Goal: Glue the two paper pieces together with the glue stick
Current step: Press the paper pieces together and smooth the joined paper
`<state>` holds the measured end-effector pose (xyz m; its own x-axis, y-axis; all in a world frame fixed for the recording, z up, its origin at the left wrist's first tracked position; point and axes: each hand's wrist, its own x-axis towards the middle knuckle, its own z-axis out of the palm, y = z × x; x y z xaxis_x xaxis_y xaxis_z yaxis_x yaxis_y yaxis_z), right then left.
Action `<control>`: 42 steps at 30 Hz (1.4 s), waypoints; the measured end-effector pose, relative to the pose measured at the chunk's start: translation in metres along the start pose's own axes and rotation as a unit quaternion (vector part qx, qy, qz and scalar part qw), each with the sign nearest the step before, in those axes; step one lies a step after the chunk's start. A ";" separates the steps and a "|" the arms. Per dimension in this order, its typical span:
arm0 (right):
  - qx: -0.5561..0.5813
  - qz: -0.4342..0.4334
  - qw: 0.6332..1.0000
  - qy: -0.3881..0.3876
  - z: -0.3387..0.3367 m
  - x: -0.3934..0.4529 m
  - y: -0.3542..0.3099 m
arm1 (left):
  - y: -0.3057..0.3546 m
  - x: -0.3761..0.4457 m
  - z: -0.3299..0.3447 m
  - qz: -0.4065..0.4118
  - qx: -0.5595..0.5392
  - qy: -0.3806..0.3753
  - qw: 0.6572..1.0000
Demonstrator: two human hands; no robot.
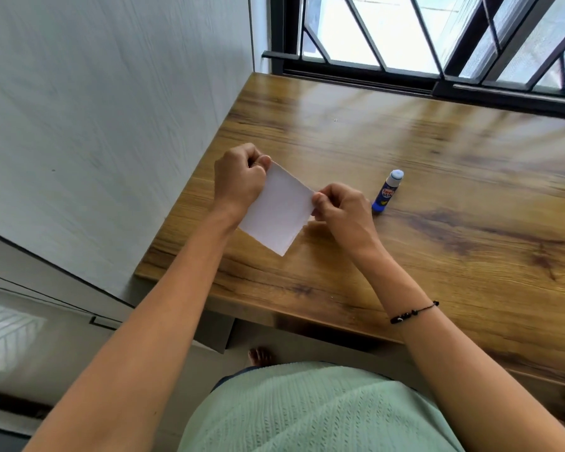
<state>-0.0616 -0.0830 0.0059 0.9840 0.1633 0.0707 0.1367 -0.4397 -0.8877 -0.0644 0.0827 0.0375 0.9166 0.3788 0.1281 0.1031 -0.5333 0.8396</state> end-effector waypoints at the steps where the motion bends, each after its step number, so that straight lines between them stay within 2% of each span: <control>1: 0.018 0.007 1.000 0.005 0.001 0.003 -0.003 | -0.003 0.000 0.002 -0.027 -0.017 0.006 0.999; 2: 0.027 0.011 0.999 0.013 0.003 0.007 -0.006 | -0.005 0.001 0.003 -0.052 -0.015 -0.002 0.999; 4: 0.032 0.011 0.999 0.031 0.004 0.013 -0.012 | -0.003 0.002 0.003 -0.054 0.069 -0.047 0.995; 6: 0.030 0.005 0.999 0.025 0.003 0.022 -0.017 | 0.007 0.001 0.001 0.021 0.142 -0.104 0.984; 9: 0.003 -0.018 1.000 -0.001 0.000 0.035 -0.024 | 0.026 -0.001 -0.002 0.119 0.142 -0.164 0.969; 11: -0.013 -0.044 0.999 -0.016 -0.003 0.040 -0.030 | 0.032 0.001 -0.001 0.135 0.148 -0.169 0.965; 14: 0.000 -0.057 0.998 -0.016 -0.005 0.043 -0.035 | 0.035 0.006 -0.001 0.155 0.140 -0.136 0.968; 20: 0.024 -0.035 0.999 0.022 -0.003 0.027 -0.029 | 0.038 0.016 -0.008 0.093 0.030 -0.049 0.994; 25: 0.035 -0.013 0.999 0.003 -0.005 0.016 -0.023 | 0.023 0.018 -0.009 -0.003 -0.053 0.027 0.998; 27: 0.033 -0.012 0.999 0.007 -0.005 0.016 -0.022 | 0.017 0.021 -0.012 -0.035 -0.059 0.020 0.997; 29: 0.020 -0.014 0.999 0.026 -0.004 0.018 -0.024 | 0.014 0.023 -0.013 -0.044 0.015 -0.025 0.999; 31: -0.016 -0.031 0.998 0.048 -0.006 0.022 -0.029 | 0.015 0.020 -0.012 0.004 0.138 -0.042 0.989; 33: -0.078 -0.062 0.994 0.046 -0.010 0.027 -0.036 | 0.018 0.018 -0.008 0.130 0.217 -0.053 0.966; 34: -0.103 -0.079 0.991 0.036 -0.012 0.030 -0.039 | 0.022 0.016 -0.005 0.193 0.224 -0.069 0.953; 36: -0.136 -0.115 0.984 0.022 -0.016 0.036 -0.045 | 0.031 0.017 0.000 0.264 0.205 -0.125 0.934; 39: -0.155 -0.150 0.976 0.027 -0.024 0.043 -0.054 | 0.041 0.020 0.005 0.285 0.189 -0.144 0.929; 42: -0.143 -0.170 0.974 0.041 -0.030 0.047 -0.061 | 0.048 0.021 0.004 0.261 0.132 -0.134 0.947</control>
<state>-0.0206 -0.0755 0.0771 0.8809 0.2755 0.3848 0.4702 -0.6025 -0.6449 -0.0391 0.0621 0.0783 0.9310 -0.1751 0.3203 -0.3301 -0.7787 0.5336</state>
